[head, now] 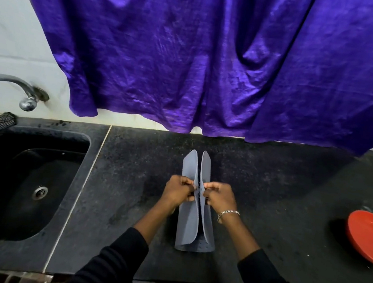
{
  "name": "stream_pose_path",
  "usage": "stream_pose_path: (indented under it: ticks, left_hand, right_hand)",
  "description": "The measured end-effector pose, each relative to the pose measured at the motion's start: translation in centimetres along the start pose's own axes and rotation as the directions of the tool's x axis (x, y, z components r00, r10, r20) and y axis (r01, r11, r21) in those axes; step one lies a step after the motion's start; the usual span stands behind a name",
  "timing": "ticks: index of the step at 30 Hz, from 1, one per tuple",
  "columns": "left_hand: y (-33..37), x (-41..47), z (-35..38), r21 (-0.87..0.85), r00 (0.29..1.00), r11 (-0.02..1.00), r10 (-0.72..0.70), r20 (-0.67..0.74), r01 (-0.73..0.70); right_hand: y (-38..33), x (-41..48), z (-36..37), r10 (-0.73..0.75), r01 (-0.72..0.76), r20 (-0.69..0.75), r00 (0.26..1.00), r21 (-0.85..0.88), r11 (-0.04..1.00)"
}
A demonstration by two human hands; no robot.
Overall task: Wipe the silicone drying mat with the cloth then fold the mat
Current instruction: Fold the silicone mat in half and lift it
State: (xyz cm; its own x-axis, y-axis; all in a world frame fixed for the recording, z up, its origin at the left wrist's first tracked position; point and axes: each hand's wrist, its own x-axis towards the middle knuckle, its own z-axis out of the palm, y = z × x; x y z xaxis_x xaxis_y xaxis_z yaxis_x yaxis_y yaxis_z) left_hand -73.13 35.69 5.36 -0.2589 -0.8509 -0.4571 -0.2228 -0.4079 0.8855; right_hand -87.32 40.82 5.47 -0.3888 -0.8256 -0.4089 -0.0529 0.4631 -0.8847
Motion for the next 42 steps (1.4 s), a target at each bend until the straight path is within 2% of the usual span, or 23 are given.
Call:
stream_pose_path:
  ticks: [11, 36, 42]
  left_hand:
    - [-0.20, 0.57, 0.51, 0.031, 1.000, 0.999, 0.009, -0.006, -0.009]
    - [0.08, 0.38, 0.89, -0.027, 1.000, 1.000, 0.003, 0.014, -0.002]
    - [0.03, 0.44, 0.93, -0.017, 1.000, 1.000, 0.000, 0.010, 0.000]
  right_hand:
    - [0.23, 0.17, 0.07, -0.004, 0.004, 0.002, 1.000, -0.050, 0.999]
    - [-0.12, -0.43, -0.22, -0.065, 0.068, 0.068, 0.996, -0.050, 0.996]
    - [-0.22, -0.62, -0.25, -0.043, 0.048, 0.088, 0.995, -0.058, 0.997]
